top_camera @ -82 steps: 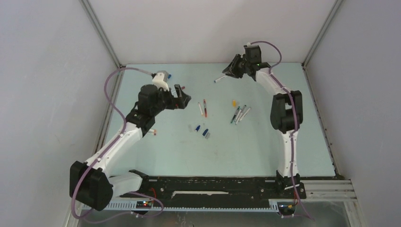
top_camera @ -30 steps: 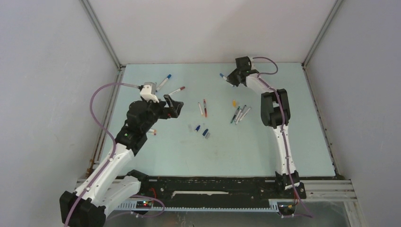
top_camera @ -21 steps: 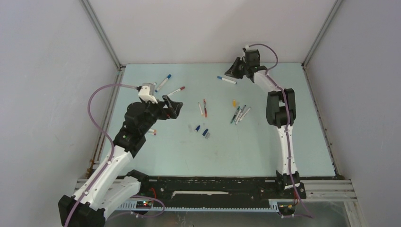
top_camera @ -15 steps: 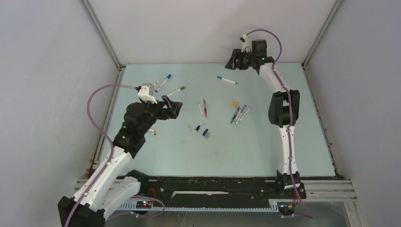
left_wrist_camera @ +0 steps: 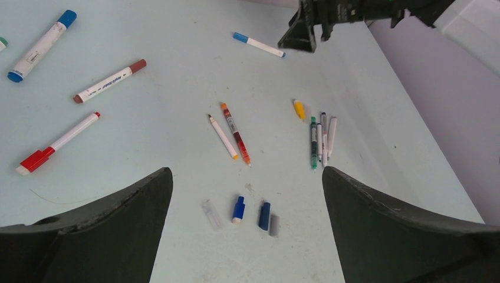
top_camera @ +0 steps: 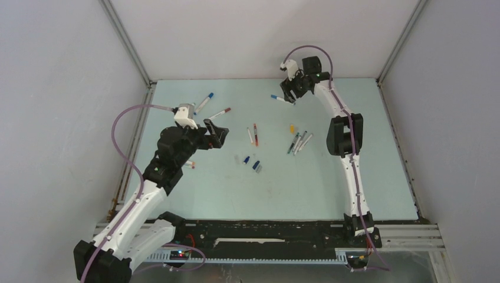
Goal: Open the pen caps
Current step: Move the pen to the center of the board.
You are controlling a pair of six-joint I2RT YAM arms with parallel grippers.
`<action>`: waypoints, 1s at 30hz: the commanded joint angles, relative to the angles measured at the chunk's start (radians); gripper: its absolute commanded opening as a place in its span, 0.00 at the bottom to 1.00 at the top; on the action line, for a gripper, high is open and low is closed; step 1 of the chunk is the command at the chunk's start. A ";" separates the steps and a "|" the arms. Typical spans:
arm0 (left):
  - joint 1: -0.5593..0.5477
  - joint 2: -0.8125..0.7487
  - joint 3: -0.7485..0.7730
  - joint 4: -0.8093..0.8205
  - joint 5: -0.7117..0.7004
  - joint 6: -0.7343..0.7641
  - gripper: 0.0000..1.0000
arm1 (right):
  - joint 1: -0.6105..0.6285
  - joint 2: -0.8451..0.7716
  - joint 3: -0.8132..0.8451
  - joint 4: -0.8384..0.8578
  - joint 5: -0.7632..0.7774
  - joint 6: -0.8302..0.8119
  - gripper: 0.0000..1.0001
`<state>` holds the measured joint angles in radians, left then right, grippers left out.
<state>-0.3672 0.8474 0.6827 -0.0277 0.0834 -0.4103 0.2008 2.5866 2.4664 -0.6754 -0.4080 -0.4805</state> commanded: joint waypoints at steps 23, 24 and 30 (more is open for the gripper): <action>0.002 0.023 -0.014 0.046 0.013 0.008 0.98 | 0.054 0.124 0.127 -0.106 0.113 -0.122 0.47; 0.002 0.022 -0.016 0.045 0.012 0.008 0.98 | 0.054 0.126 0.127 -0.110 0.122 -0.129 0.47; 0.002 0.024 -0.018 0.051 0.012 0.004 0.98 | 0.056 0.151 0.133 -0.134 0.176 -0.193 0.45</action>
<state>-0.3672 0.8833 0.6827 -0.0154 0.0895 -0.4103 0.2592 2.7094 2.5465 -0.7795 -0.2840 -0.6163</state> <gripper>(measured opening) 0.985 0.457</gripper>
